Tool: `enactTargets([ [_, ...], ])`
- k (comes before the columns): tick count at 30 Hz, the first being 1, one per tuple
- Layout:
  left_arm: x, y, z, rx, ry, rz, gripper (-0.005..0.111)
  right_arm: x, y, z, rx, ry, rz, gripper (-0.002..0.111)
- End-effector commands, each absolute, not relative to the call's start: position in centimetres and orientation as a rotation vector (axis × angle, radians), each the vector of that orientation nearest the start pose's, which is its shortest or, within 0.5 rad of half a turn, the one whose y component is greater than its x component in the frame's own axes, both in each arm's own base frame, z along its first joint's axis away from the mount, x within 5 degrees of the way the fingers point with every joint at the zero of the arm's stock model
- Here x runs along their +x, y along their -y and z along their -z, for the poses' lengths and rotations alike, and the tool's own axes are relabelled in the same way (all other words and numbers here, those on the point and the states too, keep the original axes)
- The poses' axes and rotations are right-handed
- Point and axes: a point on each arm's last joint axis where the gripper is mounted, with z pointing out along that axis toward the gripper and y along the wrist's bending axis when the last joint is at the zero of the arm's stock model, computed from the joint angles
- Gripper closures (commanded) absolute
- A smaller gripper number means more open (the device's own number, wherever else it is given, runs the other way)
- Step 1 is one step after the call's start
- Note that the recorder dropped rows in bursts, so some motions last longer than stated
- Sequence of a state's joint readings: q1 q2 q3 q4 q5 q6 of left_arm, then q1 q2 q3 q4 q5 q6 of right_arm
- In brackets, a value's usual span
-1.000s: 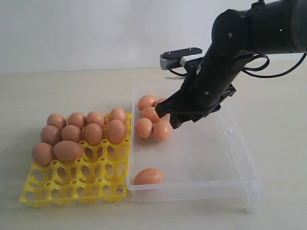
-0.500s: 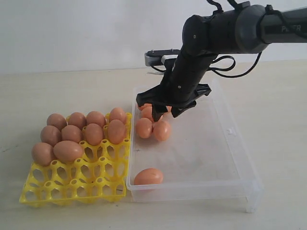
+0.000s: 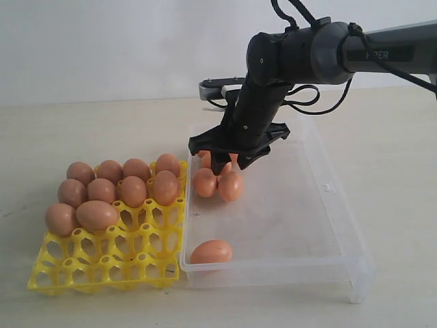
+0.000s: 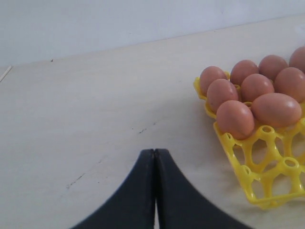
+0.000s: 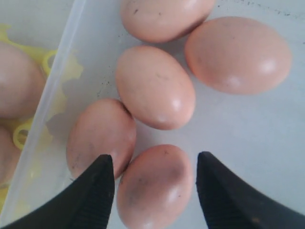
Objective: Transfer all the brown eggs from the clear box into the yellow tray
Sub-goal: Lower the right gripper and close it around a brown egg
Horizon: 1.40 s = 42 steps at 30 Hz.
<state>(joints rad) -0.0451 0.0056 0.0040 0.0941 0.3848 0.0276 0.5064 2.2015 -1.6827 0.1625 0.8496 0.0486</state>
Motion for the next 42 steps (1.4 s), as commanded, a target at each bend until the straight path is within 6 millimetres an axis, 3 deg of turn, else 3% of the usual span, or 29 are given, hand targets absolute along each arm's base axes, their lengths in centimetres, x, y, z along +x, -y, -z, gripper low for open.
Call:
enactTargets([
  [1, 5.3, 0.0, -17.9, 0.122, -1.857, -0.07, 0.107, 40.2, -22.5, -15.6, -0.503, -2.855, -0.275, 0.056],
  [12, 5.3, 0.0, -17.9, 0.122, -1.857, -0.07, 0.107, 40.4, -22.6, -14.9, -0.465, -2.867, -0.295, 0.056],
  [20, 5.3, 0.0, -17.9, 0.122, -1.857, -0.07, 0.107, 40.4, -22.7, -13.1, -0.469, -2.907, -0.282, 0.056],
  [31, 5.3, 0.0, -17.9, 0.122, -1.857, -0.07, 0.107, 40.5, -22.8, -12.9, -0.465, -2.896, -0.285, 0.058],
  [33, 5.3, 0.0, -17.9, 0.122, -1.857, -0.07, 0.107, 40.5, -22.8, -12.8, -0.467, -2.902, -0.283, 0.066],
  [38, 5.3, 0.0, -17.9, 0.122, -1.857, -0.07, 0.107, 40.2, -22.6, -12.8, -0.579, -2.913, -0.262, 0.108],
  [42, 5.3, 0.0, -17.9, 0.122, -1.857, -0.07, 0.107, 39.9, -22.5, -12.7, -0.638, -2.934, -0.251, 0.108],
])
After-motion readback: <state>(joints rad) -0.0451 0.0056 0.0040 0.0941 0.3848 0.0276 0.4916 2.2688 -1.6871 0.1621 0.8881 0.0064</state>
